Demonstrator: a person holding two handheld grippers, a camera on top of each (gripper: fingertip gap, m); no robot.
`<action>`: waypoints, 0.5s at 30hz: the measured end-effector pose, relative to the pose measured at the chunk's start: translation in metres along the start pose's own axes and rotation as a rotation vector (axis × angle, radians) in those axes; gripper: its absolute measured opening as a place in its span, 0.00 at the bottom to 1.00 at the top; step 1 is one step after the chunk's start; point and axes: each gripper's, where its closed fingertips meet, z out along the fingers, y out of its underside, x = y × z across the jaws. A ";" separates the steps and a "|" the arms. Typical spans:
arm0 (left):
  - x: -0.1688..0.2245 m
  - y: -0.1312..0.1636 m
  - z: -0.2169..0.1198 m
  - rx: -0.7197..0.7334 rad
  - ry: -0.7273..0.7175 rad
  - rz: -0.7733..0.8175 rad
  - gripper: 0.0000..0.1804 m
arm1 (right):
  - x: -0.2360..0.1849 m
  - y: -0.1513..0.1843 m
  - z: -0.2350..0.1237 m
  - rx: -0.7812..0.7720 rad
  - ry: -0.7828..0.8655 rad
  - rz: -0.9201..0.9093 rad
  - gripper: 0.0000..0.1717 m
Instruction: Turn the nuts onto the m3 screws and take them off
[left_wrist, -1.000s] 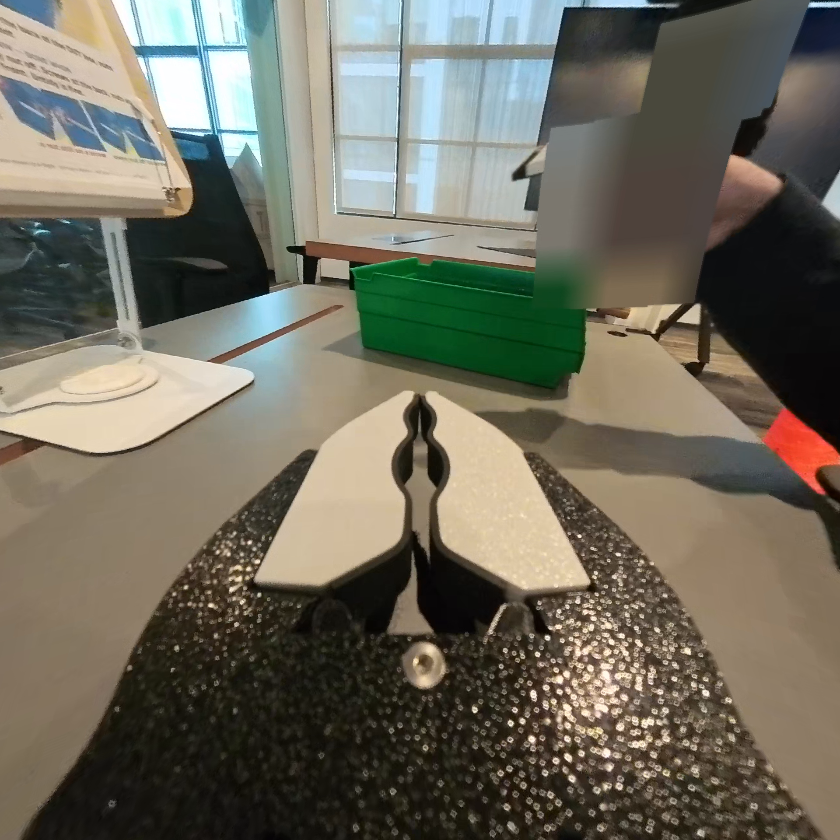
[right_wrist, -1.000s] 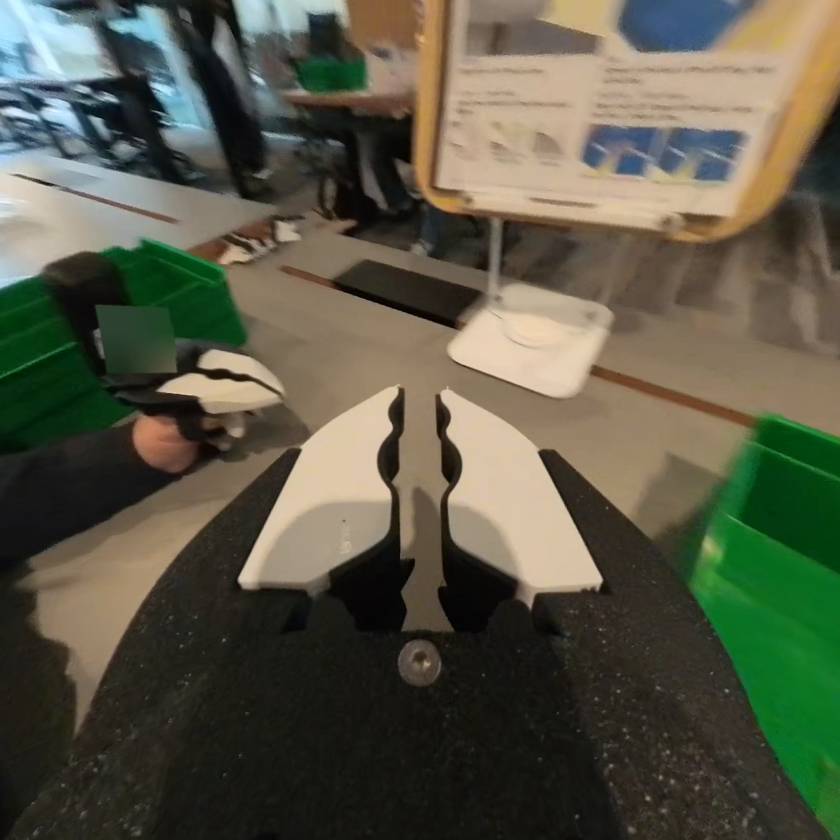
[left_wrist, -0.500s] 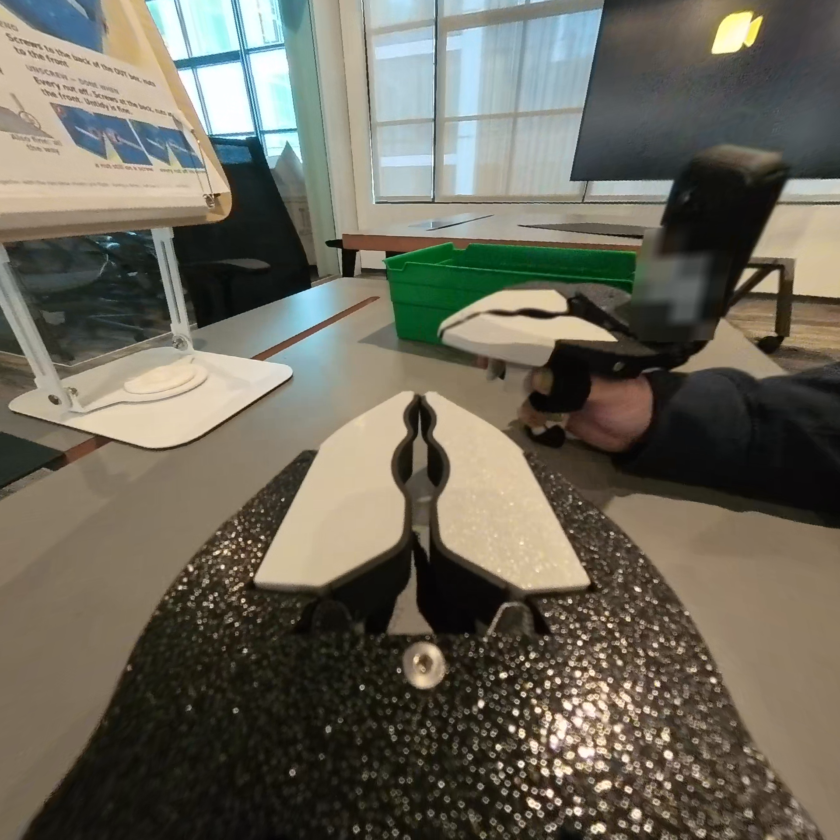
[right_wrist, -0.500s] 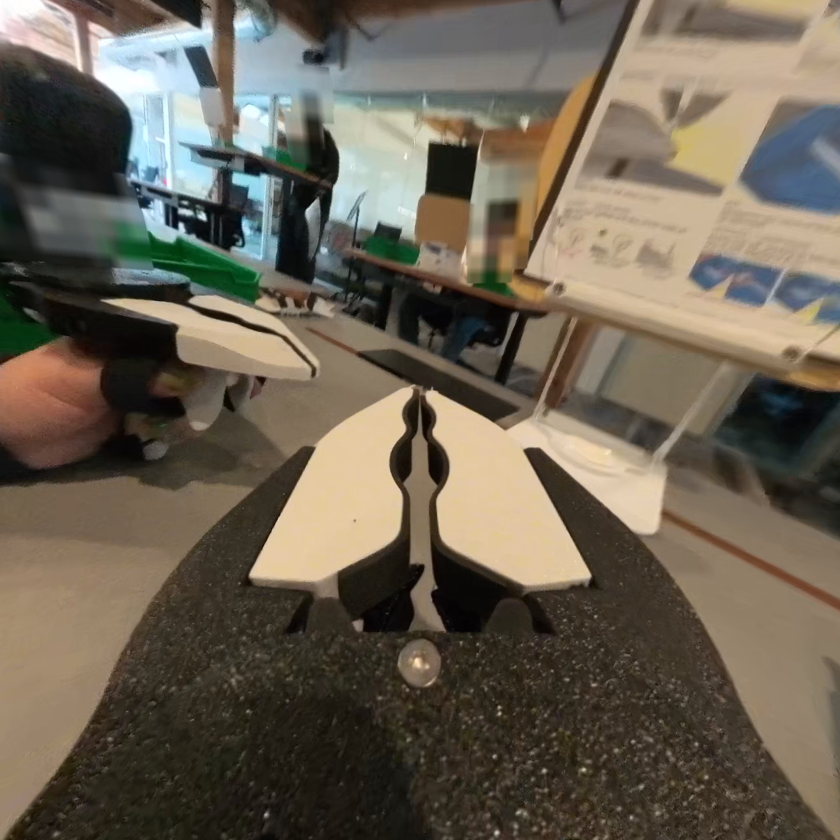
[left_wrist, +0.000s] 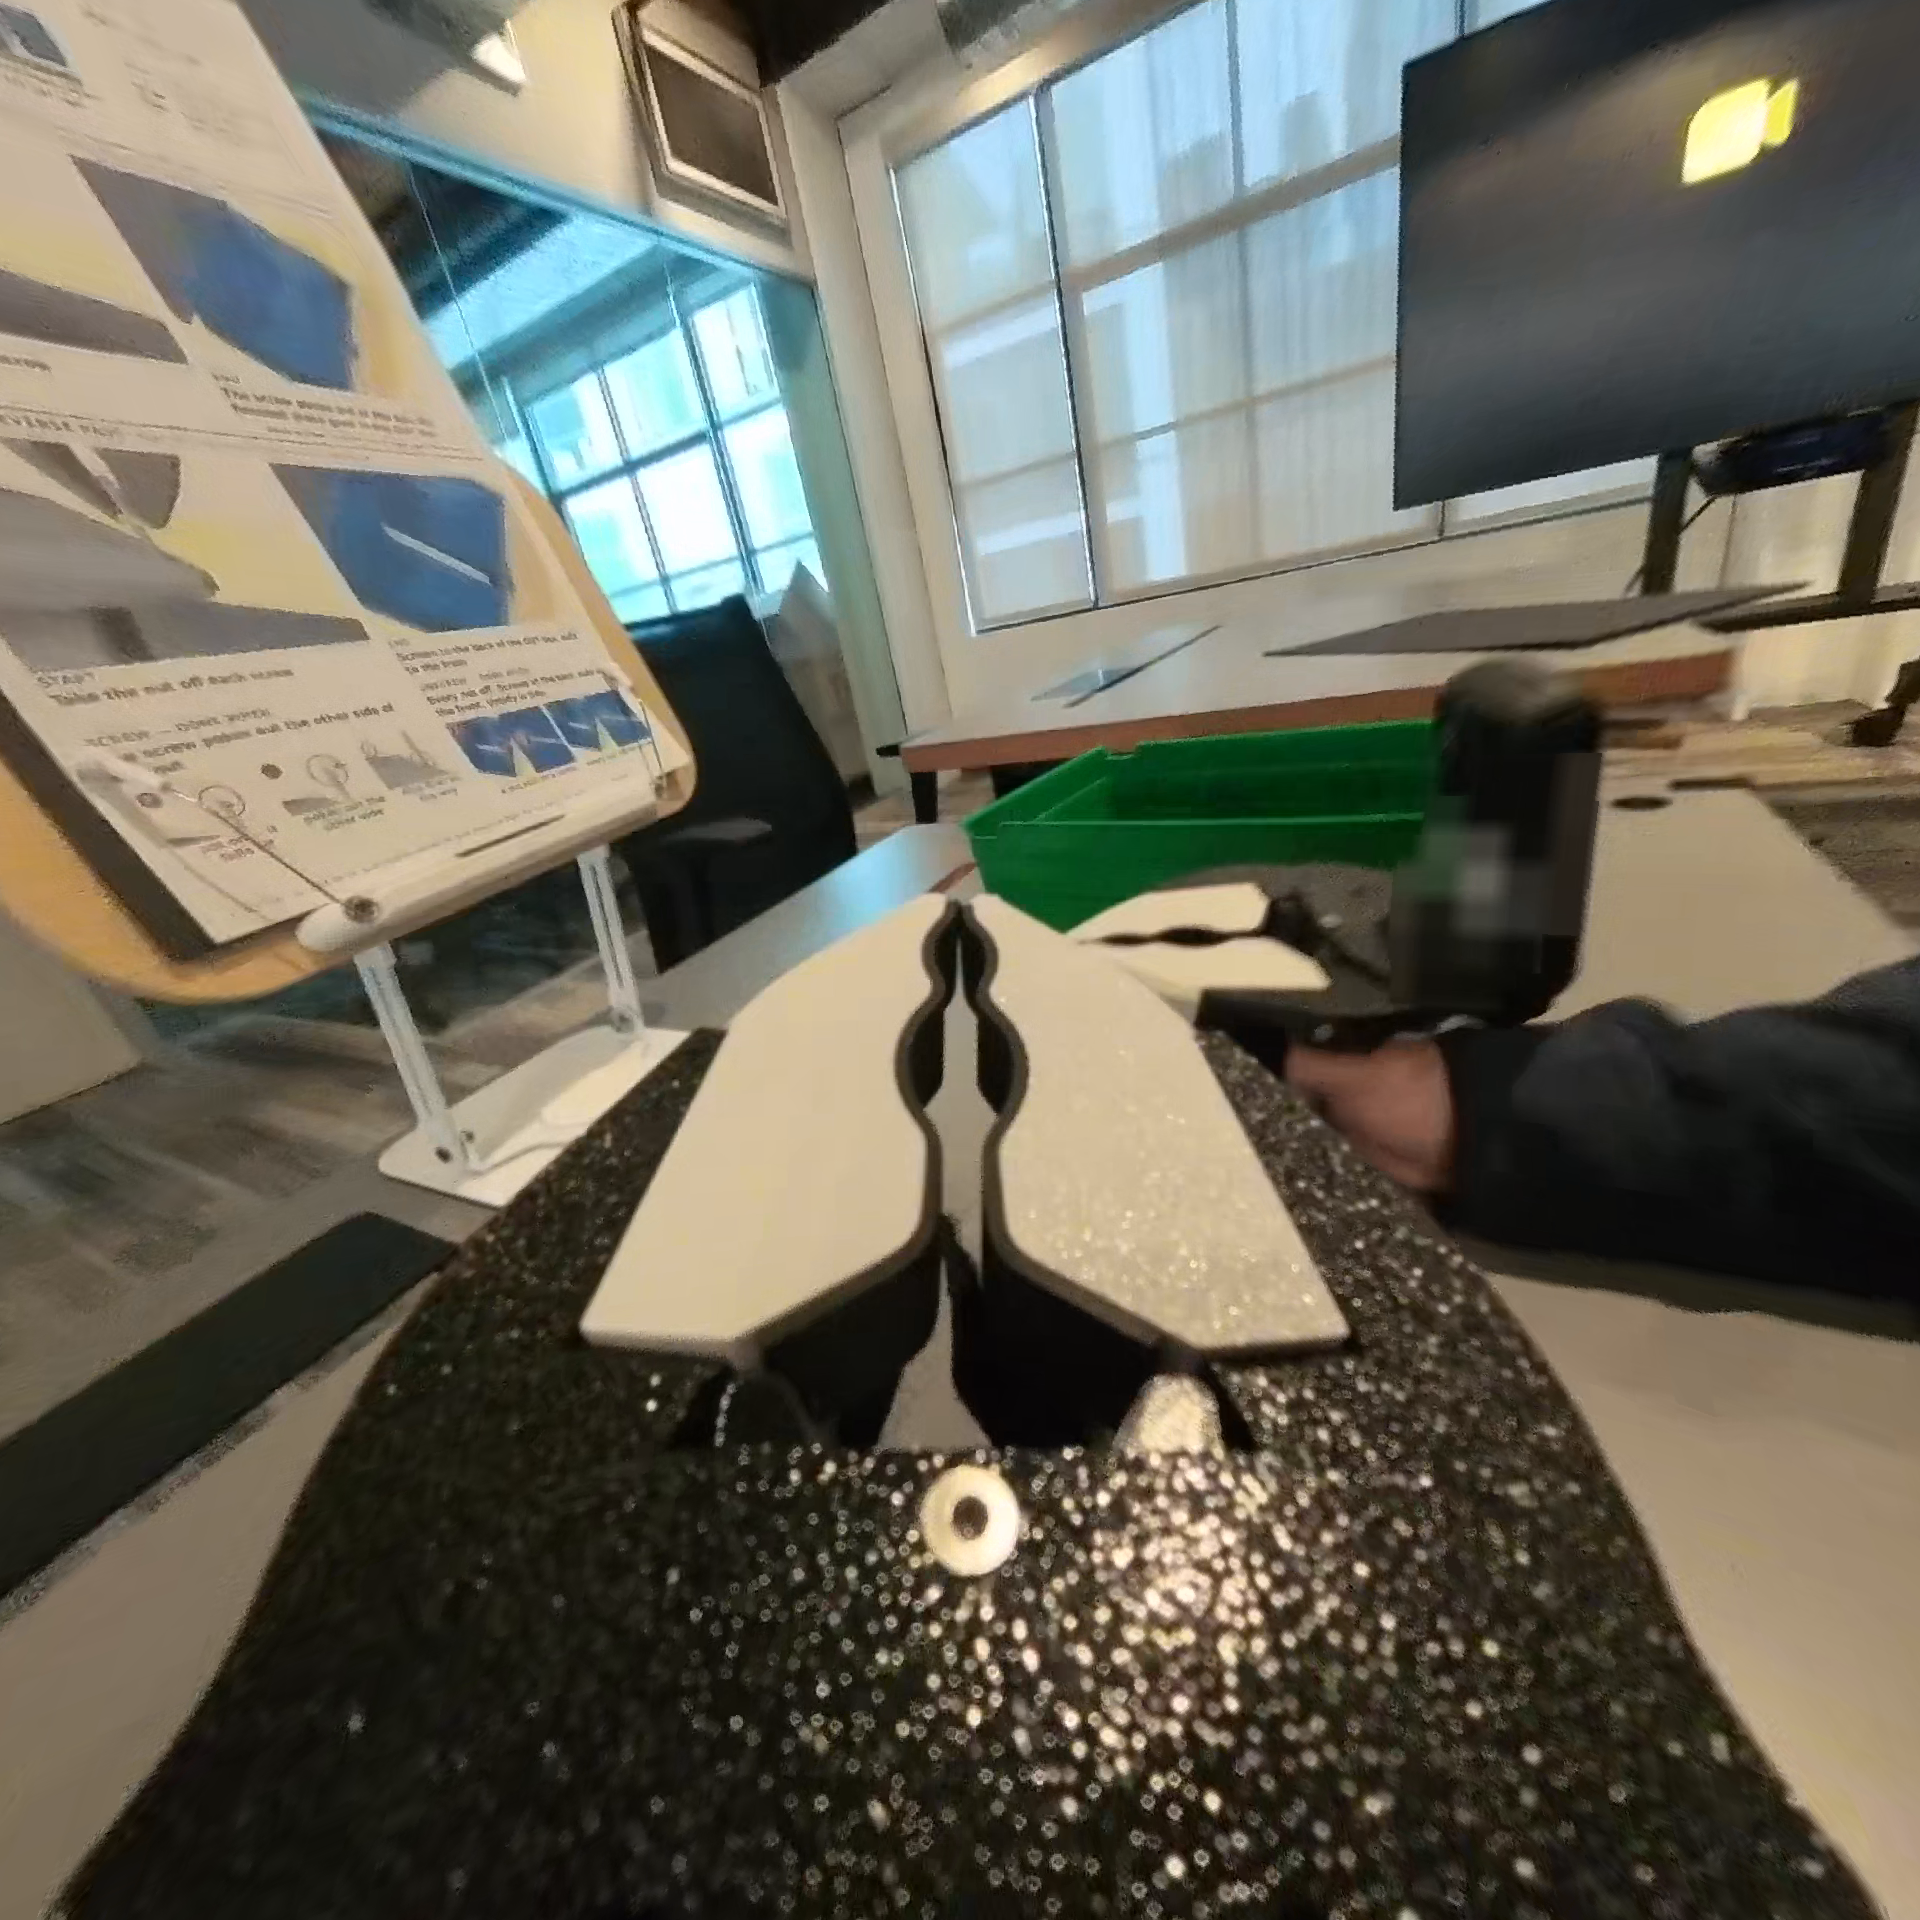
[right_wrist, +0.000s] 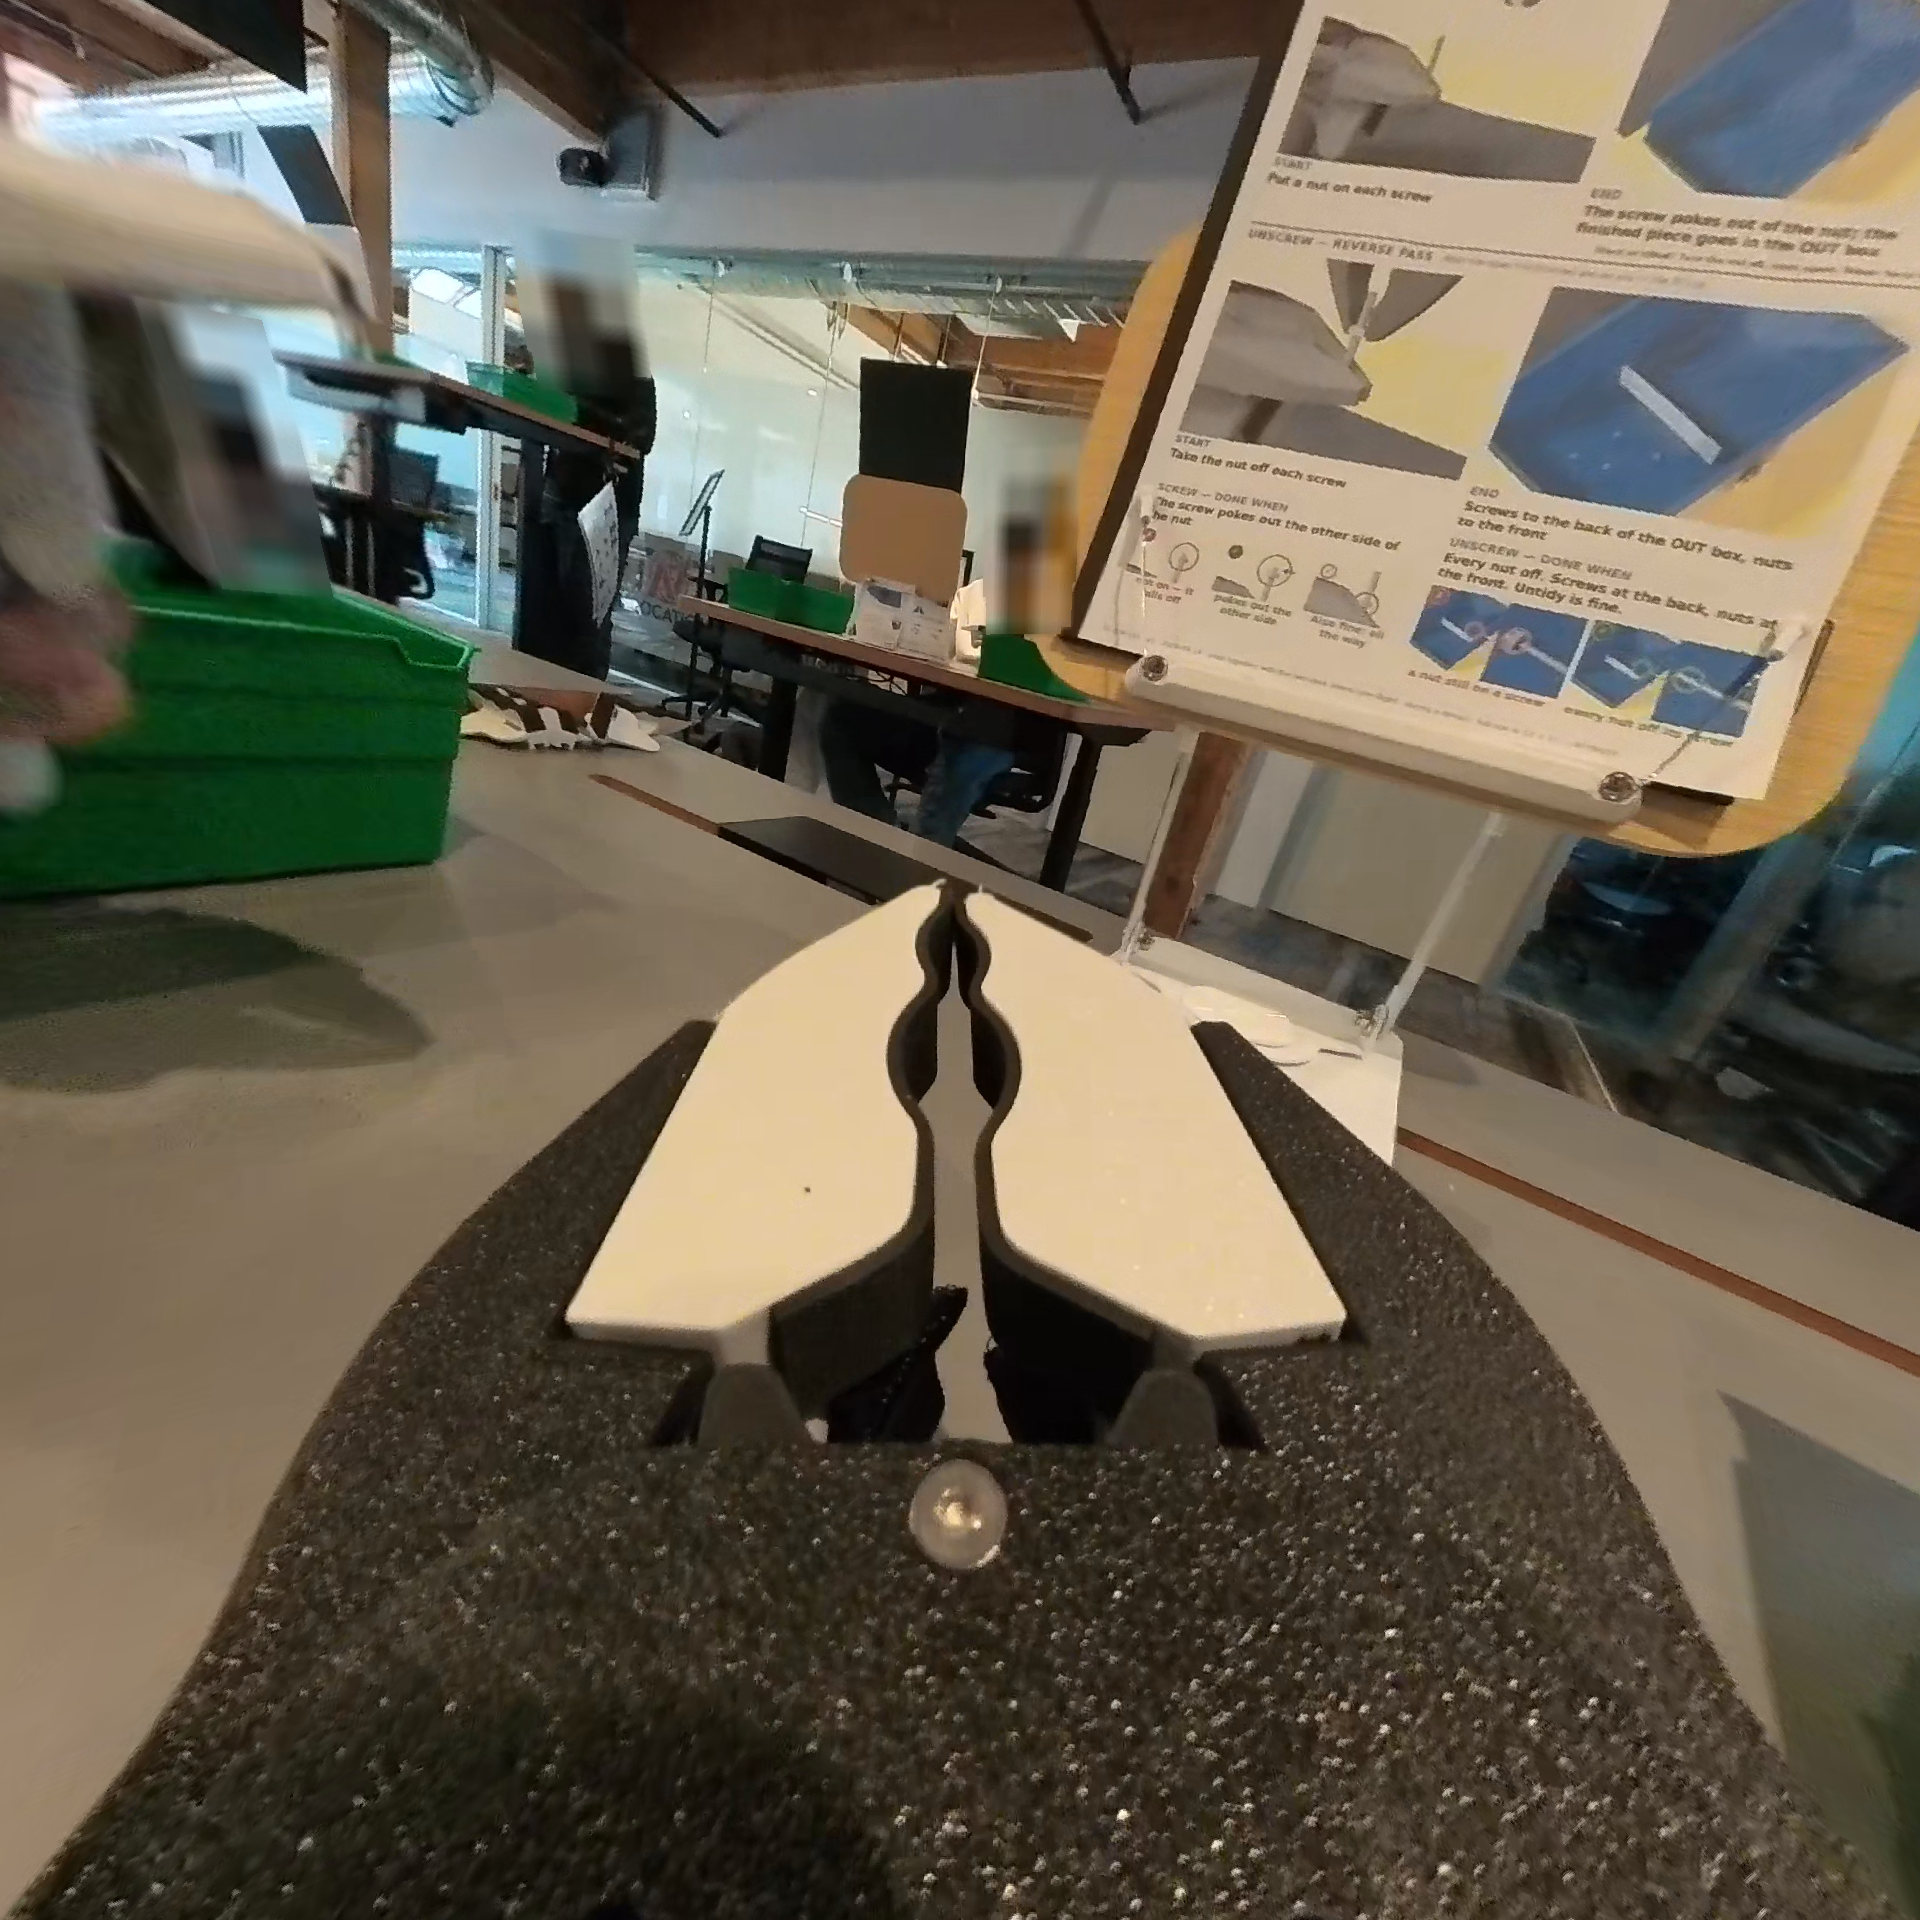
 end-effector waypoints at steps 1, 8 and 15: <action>-0.002 -0.011 -0.008 -0.024 -0.015 -0.043 0.00 | 0.000 0.001 0.001 -0.005 -0.001 -0.005 0.00; -0.061 -0.042 -0.114 -0.314 -0.254 -0.171 0.00 | 0.000 0.001 0.001 -0.007 0.005 -0.008 0.00; -0.152 0.061 -0.223 -1.068 -0.329 -0.249 0.00 | 0.002 0.001 0.003 0.000 -0.004 0.022 0.00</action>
